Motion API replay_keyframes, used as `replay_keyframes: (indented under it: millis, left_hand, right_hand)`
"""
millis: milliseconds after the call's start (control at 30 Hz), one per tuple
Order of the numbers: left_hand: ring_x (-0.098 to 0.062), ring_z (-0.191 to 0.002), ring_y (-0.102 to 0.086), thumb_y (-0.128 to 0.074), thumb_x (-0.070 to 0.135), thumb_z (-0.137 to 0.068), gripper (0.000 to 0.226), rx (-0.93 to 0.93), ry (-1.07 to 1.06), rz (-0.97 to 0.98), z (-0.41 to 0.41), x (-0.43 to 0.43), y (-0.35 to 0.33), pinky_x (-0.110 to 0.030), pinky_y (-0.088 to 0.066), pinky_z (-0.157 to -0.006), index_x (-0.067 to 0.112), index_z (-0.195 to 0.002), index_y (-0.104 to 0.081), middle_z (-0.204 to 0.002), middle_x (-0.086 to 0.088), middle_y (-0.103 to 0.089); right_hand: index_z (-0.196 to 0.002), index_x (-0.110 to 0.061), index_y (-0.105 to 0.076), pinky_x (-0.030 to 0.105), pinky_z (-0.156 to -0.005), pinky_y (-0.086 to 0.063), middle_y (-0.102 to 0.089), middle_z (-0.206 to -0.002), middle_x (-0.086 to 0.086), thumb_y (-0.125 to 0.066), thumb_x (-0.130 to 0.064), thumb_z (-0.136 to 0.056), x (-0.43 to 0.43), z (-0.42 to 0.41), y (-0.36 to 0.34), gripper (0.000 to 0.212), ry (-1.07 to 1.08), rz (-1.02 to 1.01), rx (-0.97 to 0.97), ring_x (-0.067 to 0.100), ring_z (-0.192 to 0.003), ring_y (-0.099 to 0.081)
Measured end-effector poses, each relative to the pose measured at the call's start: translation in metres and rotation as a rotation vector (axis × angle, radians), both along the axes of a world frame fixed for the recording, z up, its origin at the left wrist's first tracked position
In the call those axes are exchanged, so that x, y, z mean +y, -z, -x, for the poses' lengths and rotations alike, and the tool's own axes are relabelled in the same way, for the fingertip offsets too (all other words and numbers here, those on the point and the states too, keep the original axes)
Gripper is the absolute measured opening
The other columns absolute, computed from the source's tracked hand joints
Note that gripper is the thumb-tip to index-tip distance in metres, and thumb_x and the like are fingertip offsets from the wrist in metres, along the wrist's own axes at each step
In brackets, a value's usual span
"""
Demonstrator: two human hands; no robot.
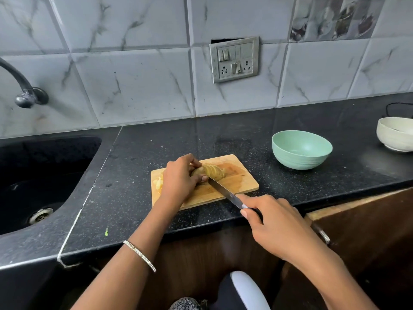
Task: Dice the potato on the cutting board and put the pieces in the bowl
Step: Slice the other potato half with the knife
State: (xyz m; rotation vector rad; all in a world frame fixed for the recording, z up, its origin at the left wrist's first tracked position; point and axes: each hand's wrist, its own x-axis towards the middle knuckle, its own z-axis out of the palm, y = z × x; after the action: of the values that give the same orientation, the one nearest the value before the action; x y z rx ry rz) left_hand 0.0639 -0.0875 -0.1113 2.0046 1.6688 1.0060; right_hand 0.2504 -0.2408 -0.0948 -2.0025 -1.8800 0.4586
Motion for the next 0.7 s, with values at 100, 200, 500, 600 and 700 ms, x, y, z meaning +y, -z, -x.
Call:
replay_keyframes:
  millis: [100,200,500,600,700]
  left_hand:
    - [-0.016,-0.098,-0.068,-0.088,0.028,-0.068,0.035,-0.007,0.021,0.009,0.002,-0.002,-0.002,-0.04,-0.056,-0.089,0.024,-0.097,-0.069,-0.097,-0.001,-0.074]
    - [-0.01,-0.092,-0.069,-0.09,0.026,-0.066,0.039,-0.033,0.03,0.005,0.007,-0.005,-0.006,-0.035,-0.056,-0.089,0.024,-0.098,-0.069,-0.098,0.003,-0.074]
    - [-0.011,-0.088,-0.069,-0.088,0.017,-0.068,0.034,-0.016,-0.006,-0.053,0.005,-0.01,-0.003,-0.039,-0.057,-0.085,0.024,-0.098,-0.072,-0.093,0.009,-0.073]
    - [-0.009,-0.086,-0.069,-0.087,0.018,-0.07,0.029,-0.019,-0.027,-0.08,0.005,-0.01,-0.001,-0.033,-0.057,-0.086,0.021,-0.096,-0.074,-0.089,0.008,-0.074]
    - [-0.006,-0.085,-0.07,-0.087,0.018,-0.07,0.027,-0.021,-0.031,-0.074,0.006,-0.01,-0.002,-0.027,-0.055,-0.086,0.021,-0.094,-0.076,-0.088,0.008,-0.075]
  right_hand:
    - [-0.142,-0.05,-0.047,0.038,-0.089,-0.047,-0.065,-0.115,-0.015,-0.041,-0.04,-0.104,-0.005,-0.002,-0.01,0.039,-0.016,-0.024,0.031,0.025,-0.121,-0.055]
    - [-0.147,-0.046,-0.044,0.038,-0.093,-0.044,-0.063,-0.132,-0.011,-0.04,-0.036,-0.106,0.001,0.005,-0.018,0.042,-0.006,-0.109,0.055,0.026,-0.126,-0.05]
    - [-0.153,-0.038,-0.038,0.042,-0.088,-0.048,-0.066,-0.131,-0.007,-0.038,-0.039,-0.107,0.035,0.037,-0.002,0.046,-0.011,-0.183,0.036,0.028,-0.119,-0.06]
    - [-0.153,-0.038,-0.037,0.041,-0.084,-0.05,-0.067,-0.127,-0.006,-0.039,-0.038,-0.107,0.038,0.038,0.002,0.047,-0.011,-0.187,0.031,0.027,-0.117,-0.061]
    - [-0.154,-0.036,-0.037,0.037,-0.077,-0.046,-0.069,-0.122,-0.003,-0.039,-0.036,-0.107,0.04,0.041,0.003,0.047,-0.018,-0.17,0.009,0.027,-0.112,-0.062]
